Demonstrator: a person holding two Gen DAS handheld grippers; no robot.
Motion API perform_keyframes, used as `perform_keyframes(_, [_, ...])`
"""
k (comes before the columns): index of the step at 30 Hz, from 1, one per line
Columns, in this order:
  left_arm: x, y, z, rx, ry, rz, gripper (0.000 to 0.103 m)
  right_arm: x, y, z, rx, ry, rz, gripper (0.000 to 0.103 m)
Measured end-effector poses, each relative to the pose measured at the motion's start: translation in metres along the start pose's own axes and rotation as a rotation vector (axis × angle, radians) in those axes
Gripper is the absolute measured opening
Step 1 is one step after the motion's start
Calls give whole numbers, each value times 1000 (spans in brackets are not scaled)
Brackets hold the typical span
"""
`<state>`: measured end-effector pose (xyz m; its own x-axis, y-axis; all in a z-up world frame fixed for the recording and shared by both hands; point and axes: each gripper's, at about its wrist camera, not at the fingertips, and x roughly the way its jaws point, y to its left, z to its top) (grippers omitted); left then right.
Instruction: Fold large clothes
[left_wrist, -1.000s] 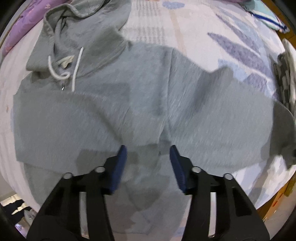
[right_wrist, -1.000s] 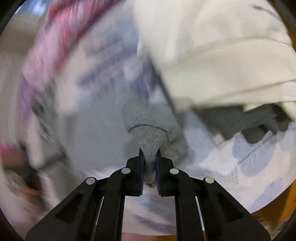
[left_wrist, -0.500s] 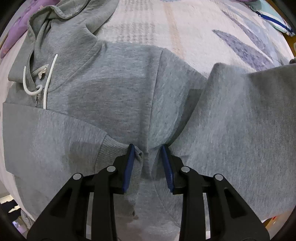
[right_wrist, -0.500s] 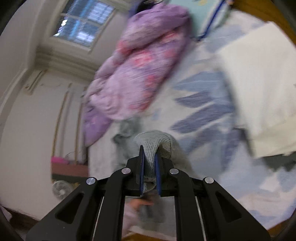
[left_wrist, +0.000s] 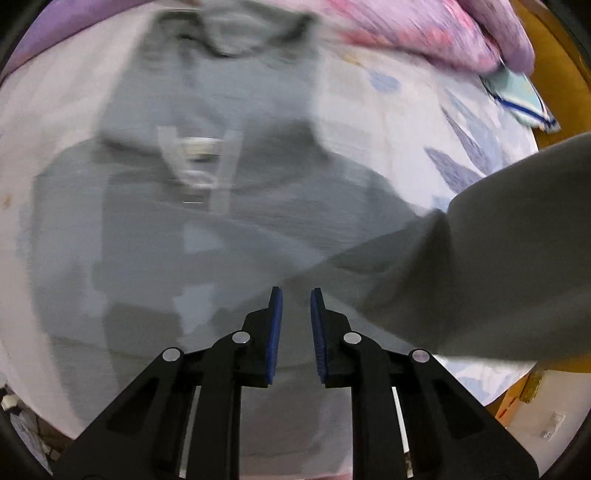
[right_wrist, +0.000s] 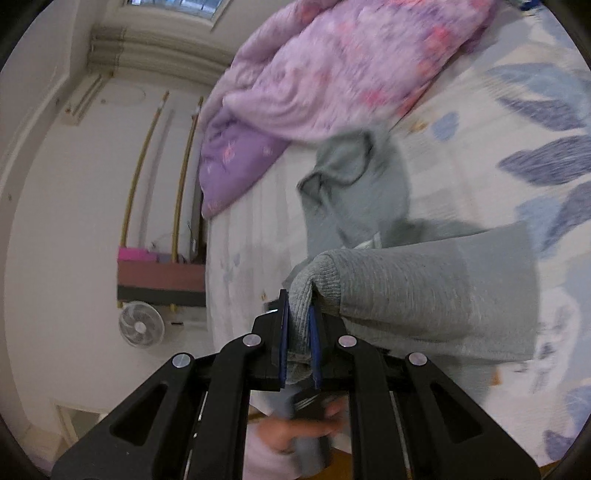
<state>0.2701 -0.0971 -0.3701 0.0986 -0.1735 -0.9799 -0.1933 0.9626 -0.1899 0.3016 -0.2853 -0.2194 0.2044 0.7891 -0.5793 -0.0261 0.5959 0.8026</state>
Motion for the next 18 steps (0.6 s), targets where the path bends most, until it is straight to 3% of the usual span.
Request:
perform_keyframes(6, [-45,118,-15,-66,-26,70,17,115,38,-25,9,119,-18,9])
perform_keyframes(13, [-63,243,-41,-194,-5,135,17,235,69,-55,-3,289,-32,10])
perform_keyframes(15, [-58,264,-45,-234,17,141,17,261,72,-59,-23,365,-14,20])
perform_keyframes(16, [-55,270,-47,-247,23,139,19,269,72,-61,-25,380,-31,33])
perform_keyframes(18, [-52,280,-49,-271,26,122,47,267,73,-63,-51,384,-68,70])
